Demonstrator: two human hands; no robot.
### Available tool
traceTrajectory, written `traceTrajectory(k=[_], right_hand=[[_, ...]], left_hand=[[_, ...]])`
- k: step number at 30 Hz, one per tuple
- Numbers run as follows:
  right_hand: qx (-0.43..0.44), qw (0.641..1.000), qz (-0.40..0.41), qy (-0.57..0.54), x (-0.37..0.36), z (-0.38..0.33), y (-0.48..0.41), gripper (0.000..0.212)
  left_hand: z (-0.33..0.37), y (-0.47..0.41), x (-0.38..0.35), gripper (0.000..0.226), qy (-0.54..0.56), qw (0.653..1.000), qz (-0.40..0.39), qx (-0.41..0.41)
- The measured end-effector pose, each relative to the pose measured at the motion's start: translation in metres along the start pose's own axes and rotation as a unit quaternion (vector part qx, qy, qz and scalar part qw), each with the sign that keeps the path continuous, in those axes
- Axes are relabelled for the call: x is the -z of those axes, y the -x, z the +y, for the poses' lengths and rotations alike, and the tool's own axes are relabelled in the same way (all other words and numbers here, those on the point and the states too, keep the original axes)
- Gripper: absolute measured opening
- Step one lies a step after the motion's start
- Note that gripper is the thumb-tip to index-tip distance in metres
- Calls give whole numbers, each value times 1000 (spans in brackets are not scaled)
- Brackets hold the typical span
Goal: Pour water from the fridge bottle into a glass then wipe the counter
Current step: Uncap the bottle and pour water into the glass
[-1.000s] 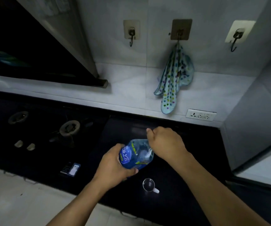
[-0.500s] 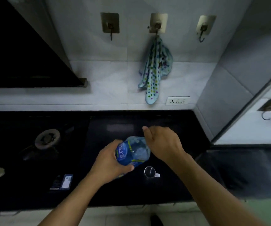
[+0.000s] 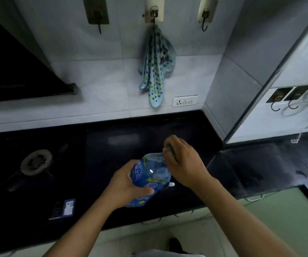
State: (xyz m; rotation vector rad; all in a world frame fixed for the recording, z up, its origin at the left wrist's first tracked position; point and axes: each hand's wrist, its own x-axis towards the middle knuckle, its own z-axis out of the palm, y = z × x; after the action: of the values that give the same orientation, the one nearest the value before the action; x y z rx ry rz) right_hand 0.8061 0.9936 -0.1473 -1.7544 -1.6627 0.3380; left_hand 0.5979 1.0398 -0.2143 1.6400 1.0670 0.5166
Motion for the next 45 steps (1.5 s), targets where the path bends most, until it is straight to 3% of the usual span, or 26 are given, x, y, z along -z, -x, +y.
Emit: traceTrajectory(k=[4,6,10,18,23,27,32,39,45], right_hand=[[-42,996,-5,80,-1,3,-2,52],[-44,996,6,83,-4,11,-3,42],[56,998,12,2,-3,34,7,19],[93,982,-73,-148,1,86,12,20],[74,980,-13,-184,7,128,7,23],[-56,998,28,-26,-5,197,11,26],[-175,972,-81,133,-29,307,47,30],[-115,971,-117,177,-63,377,87,30],[-86,954,-180,224,-66,385,89,66]], left_hand=[[0,0,-8,70,-10,1000,2,8],[0,0,-11,70,-7,1000,6,14],[0,-3,-21,70,-23,999,10,20],[-15,-14,-51,70,-21,997,35,61],[-23,-19,-70,69,-36,994,56,89],[-28,-19,-84,70,-49,988,95,109],[-34,-15,-91,70,-67,978,136,143],[-51,-4,-91,72,-91,955,195,205],[-65,6,-93,73,-133,941,199,238]])
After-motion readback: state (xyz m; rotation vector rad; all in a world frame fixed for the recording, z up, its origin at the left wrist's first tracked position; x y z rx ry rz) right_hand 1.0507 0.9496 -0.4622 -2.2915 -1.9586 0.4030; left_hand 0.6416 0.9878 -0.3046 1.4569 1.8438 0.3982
